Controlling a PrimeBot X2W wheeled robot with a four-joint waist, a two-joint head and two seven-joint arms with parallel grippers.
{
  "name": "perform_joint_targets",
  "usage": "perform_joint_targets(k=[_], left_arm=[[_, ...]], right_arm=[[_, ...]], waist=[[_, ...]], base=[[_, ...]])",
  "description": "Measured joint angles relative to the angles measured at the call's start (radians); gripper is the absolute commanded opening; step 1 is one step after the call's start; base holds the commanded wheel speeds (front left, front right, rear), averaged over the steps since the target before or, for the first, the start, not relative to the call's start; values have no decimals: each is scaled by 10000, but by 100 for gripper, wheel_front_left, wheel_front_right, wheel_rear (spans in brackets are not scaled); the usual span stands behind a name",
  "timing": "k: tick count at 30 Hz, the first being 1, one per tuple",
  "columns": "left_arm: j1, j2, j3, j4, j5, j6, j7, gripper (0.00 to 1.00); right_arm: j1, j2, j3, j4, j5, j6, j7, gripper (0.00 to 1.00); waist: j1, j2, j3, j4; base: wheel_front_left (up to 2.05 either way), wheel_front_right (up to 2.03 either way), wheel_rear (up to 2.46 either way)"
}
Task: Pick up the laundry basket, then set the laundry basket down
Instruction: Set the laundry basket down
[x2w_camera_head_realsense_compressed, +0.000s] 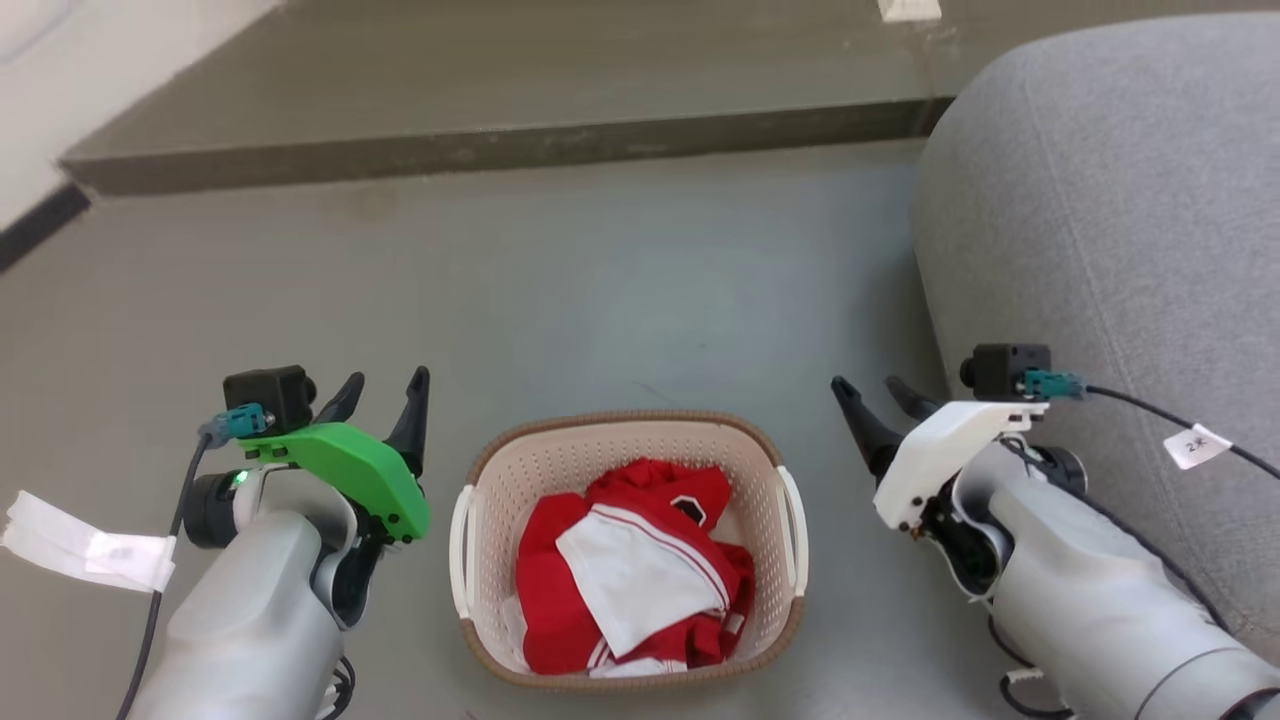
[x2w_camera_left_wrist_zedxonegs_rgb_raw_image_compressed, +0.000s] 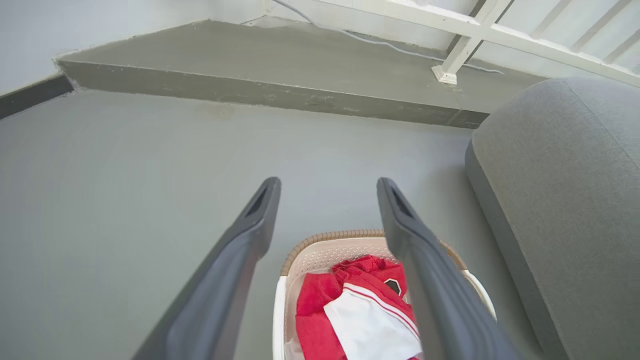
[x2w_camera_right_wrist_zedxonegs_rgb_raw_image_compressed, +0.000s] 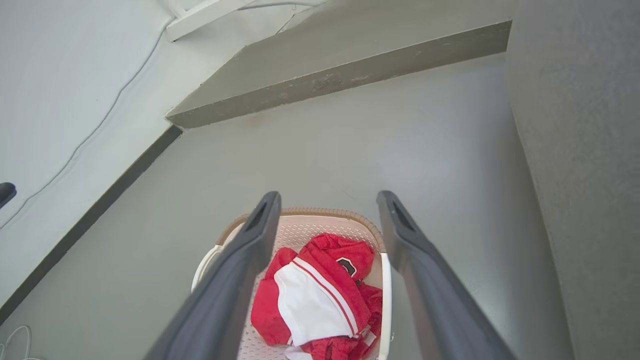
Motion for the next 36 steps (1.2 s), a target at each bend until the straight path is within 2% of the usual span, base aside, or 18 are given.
perform_joint_targets(k=[9, 14, 23, 29, 36], left_arm=[[804, 311, 725, -1649, 1039, 10, -2, 100], [1403, 355, 1241, -2491, 1542, 128, -2, 100], [2505, 546, 2408, -4207, 2345, 625, -2, 100], [3177, 506, 2780, -5166, 2989, 671, -27, 100], [3902, 443, 3499, -6195, 3568, 961, -29, 100]], right_arm=[[0, -677, -1110, -899, -825, -44, 0, 100], [65, -966, -1695, -1645, -1336, -226, 0, 100], [967, -1214, -3032, -3611, -2614, -838, -2, 100], [1666, -1465, -4199, -4961, -3409, -1273, -21, 100], [2686, -1507, -4857, -6042, -4228, -1463, -33, 100]], waist=[[0, 0, -948, 21], [0, 0, -1306, 47], [0, 0, -1578, 15], [0, 0, -1637, 2], [0, 0, -1659, 35]], base=[[0, 0, 0], [0, 0, 0], [0, 0, 0], [0, 0, 0], [0, 0, 0]])
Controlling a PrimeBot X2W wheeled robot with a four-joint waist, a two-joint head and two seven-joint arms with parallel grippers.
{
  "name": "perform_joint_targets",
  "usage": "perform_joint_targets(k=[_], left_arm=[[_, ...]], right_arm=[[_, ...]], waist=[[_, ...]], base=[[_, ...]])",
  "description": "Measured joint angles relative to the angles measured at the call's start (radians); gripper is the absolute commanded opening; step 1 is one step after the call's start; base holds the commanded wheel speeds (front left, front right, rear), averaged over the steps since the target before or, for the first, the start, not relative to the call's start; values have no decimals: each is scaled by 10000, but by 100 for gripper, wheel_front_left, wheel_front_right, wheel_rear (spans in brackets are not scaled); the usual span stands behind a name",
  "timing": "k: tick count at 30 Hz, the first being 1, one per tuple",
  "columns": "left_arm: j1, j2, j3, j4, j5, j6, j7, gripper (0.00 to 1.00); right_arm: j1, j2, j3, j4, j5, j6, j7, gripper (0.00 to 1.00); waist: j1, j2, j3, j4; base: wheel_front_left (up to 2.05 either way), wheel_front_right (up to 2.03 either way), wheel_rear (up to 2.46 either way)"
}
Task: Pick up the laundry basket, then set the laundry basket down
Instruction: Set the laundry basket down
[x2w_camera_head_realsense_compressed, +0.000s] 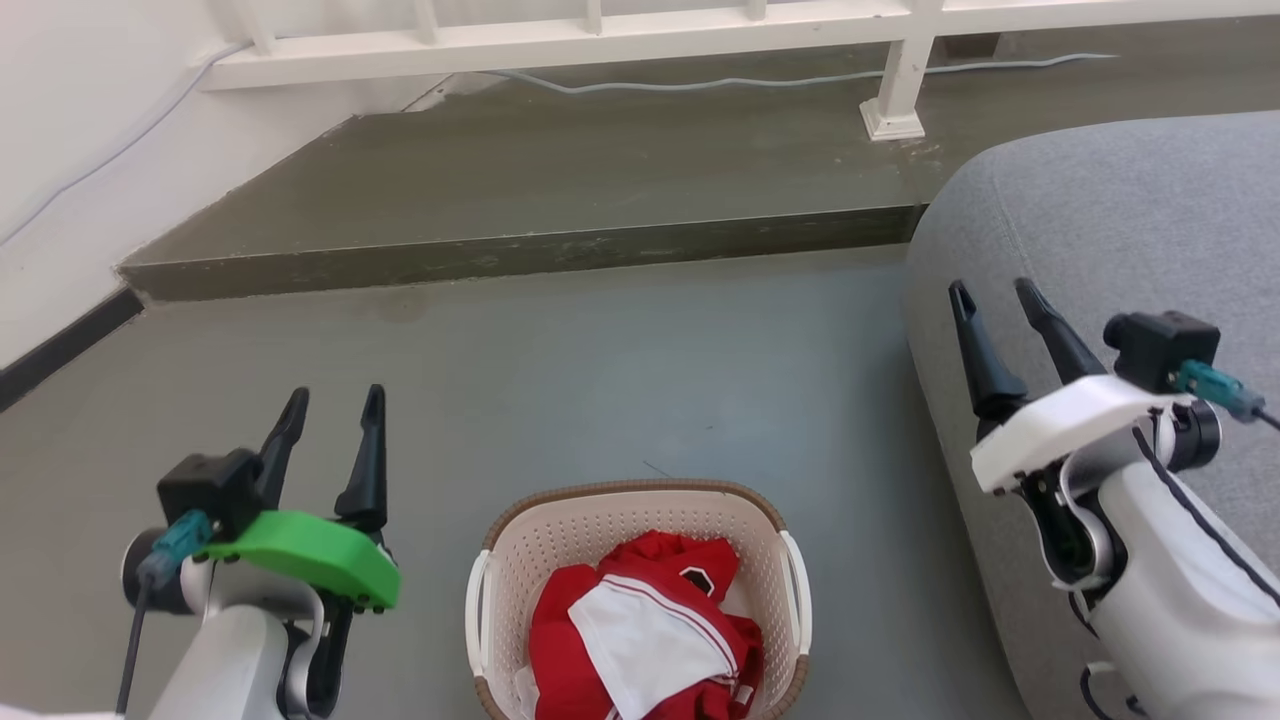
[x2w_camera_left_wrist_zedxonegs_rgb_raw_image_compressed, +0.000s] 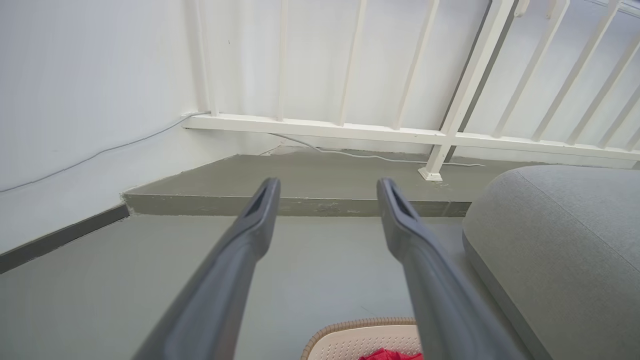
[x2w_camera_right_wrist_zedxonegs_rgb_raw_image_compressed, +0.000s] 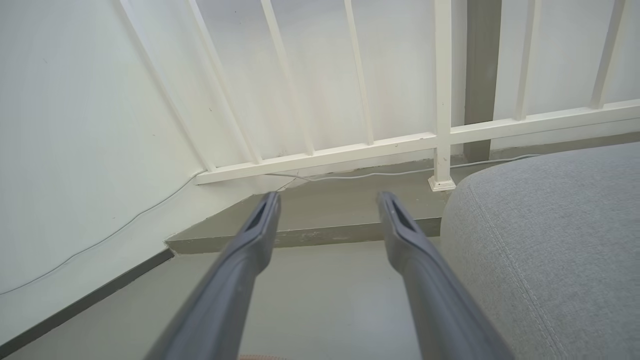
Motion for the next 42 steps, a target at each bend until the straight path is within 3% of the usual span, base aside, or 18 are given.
perform_joint_targets(k=[6, 14, 31, 42], left_arm=[[625, -219, 343, -477, 439, 71, 0, 100], [1080, -422, 731, -1030, 690, 71, 0, 100], [1652, -782, 1227, -1578, 1225, -73, 0, 100], [1793, -861, 1432, -1666, 1503, -251, 0, 100]], right_arm=[[662, 134, -445, -685, -512, -232, -12, 100], [1320, 313, -895, -1287, -1047, -249, -12, 100], [2086, 546, -1559, -1893, -1756, -234, -13, 100], [2427, 732, -1808, -1988, -1996, -48, -13, 100]], waist=[[0, 0, 1, 7], [0, 0, 27, 16], [0, 0, 27, 34], [0, 0, 37, 71]], base=[[0, 0, 0], [0, 0, 0], [0, 0, 0], [0, 0, 0]])
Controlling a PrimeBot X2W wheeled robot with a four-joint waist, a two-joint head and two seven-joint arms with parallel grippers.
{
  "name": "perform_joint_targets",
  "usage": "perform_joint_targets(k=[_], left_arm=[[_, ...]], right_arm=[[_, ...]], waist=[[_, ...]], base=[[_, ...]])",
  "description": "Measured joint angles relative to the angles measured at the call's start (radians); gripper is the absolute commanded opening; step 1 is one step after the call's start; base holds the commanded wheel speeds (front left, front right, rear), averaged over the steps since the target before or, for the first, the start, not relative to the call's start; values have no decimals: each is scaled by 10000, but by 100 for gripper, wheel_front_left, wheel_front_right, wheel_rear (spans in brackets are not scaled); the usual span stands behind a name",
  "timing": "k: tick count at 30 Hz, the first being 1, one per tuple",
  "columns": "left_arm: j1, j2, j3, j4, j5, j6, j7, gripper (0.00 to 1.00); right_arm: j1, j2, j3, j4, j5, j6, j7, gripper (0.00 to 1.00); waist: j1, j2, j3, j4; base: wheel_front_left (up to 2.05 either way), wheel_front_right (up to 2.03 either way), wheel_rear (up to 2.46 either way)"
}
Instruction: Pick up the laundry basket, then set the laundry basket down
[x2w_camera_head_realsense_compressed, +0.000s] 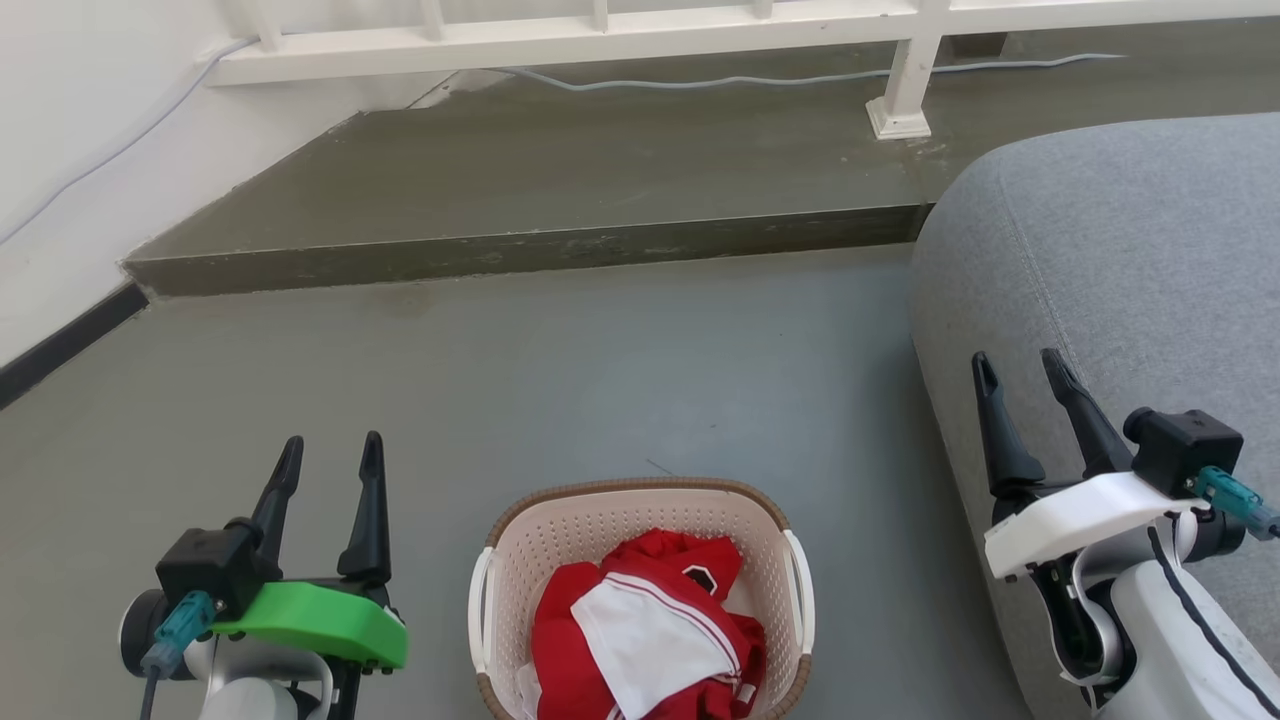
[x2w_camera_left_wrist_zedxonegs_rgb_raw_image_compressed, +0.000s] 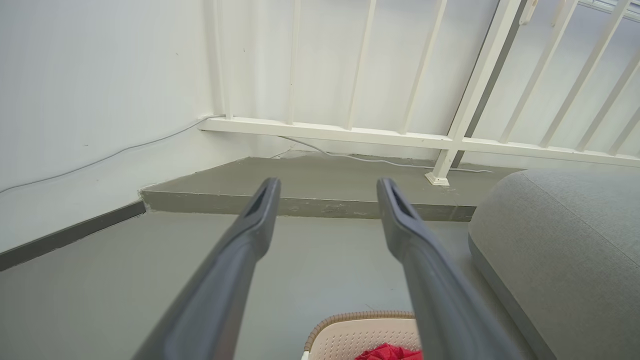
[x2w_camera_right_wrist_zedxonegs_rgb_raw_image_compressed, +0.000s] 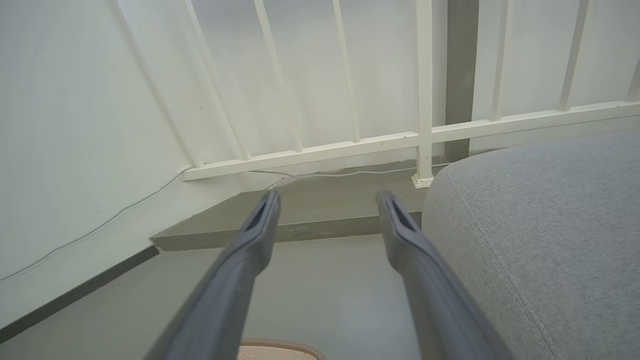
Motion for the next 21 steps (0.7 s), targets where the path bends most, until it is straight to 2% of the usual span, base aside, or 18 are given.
perform_joint_targets(k=[21], left_arm=[[188, -224, 270, -52, 209, -272, 0, 100]], right_arm=[[219, 311, -389, -104, -385, 286, 0, 100]], waist=[[0, 0, 137, 2]], base=[[0, 0, 0]])
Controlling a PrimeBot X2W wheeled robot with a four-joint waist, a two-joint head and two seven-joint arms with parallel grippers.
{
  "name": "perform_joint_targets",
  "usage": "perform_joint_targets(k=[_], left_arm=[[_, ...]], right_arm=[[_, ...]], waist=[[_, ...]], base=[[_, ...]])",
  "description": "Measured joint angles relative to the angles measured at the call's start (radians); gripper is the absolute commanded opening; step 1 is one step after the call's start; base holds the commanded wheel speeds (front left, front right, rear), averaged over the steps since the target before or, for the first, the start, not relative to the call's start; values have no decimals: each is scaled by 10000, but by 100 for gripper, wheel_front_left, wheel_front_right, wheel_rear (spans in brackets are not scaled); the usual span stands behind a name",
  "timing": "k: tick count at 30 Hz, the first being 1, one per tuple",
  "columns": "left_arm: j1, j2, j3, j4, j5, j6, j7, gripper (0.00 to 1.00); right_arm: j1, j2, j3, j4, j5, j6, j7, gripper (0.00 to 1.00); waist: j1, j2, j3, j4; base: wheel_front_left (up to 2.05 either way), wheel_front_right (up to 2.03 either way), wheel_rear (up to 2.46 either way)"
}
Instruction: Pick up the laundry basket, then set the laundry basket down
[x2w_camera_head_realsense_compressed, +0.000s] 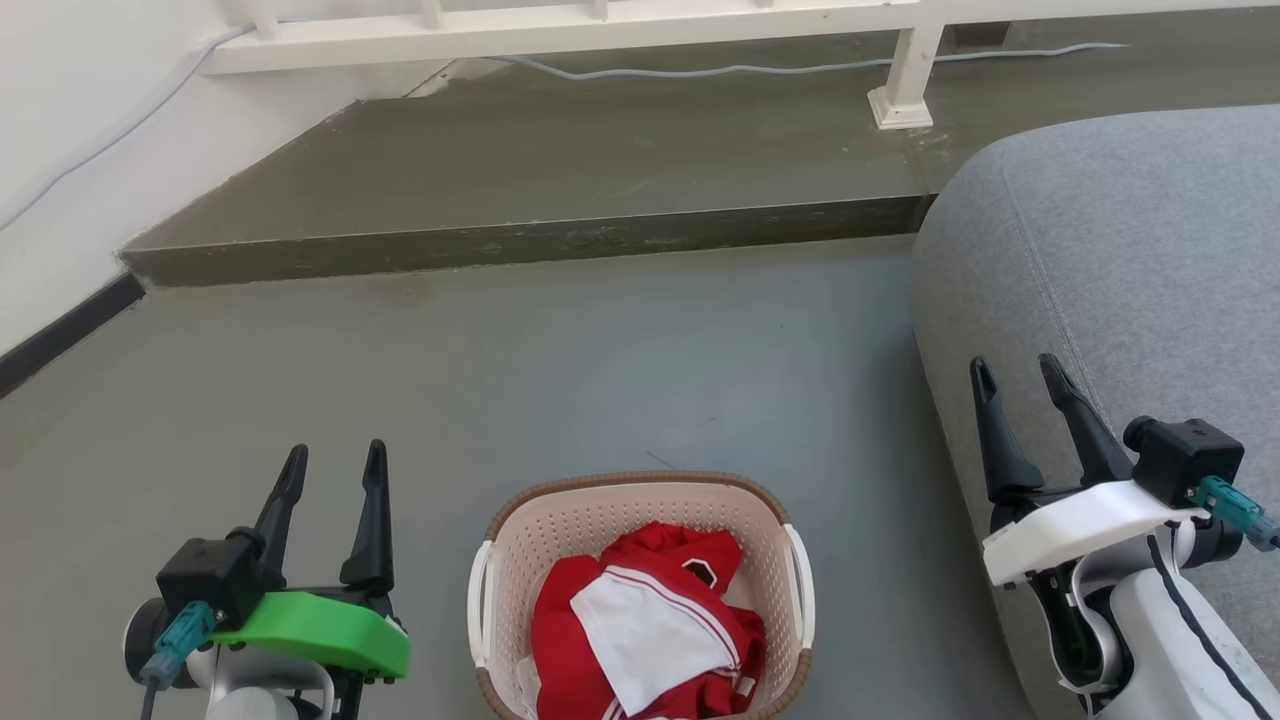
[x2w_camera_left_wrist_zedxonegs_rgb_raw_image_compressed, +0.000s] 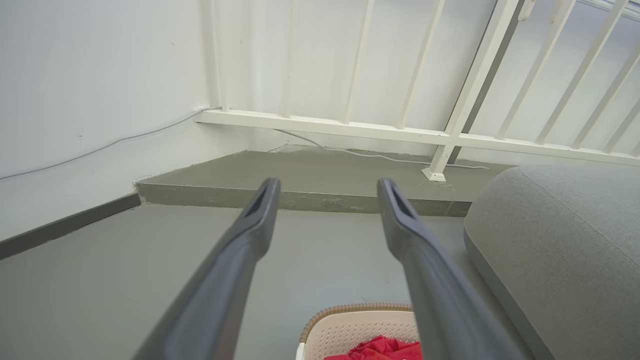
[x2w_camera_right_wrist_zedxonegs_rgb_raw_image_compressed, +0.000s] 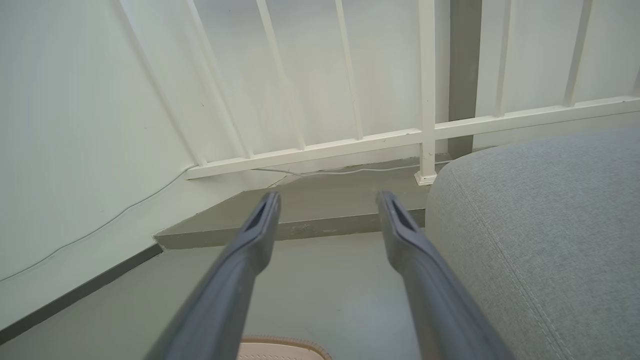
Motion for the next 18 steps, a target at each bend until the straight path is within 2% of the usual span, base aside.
perform_joint_targets(k=[3, 4, 12, 18], left_arm=[[0, -10, 23, 6, -2, -71, 0, 100], [0, -10, 21, 6, -10, -81, 0, 0], [203, -107, -13, 499, -136, -73, 50, 0], [203, -109, 96, 548, -932, -75, 286, 0]], right_arm=[[0, 29, -54, 0, -15, 67, 0, 100], [1, 44, -71, 0, -40, 69, 0, 0], [412, 303, -10, 466, 123, 65, 61, 0], [410, 334, -244, 464, 903, 102, 249, 0]], waist=[[0, 0, 8, 10], [0, 0, 10, 15], [0, 0, 6, 25], [0, 0, -50, 71]], base=[[0, 0, 0], [0, 0, 0], [0, 0, 0], [0, 0, 0]])
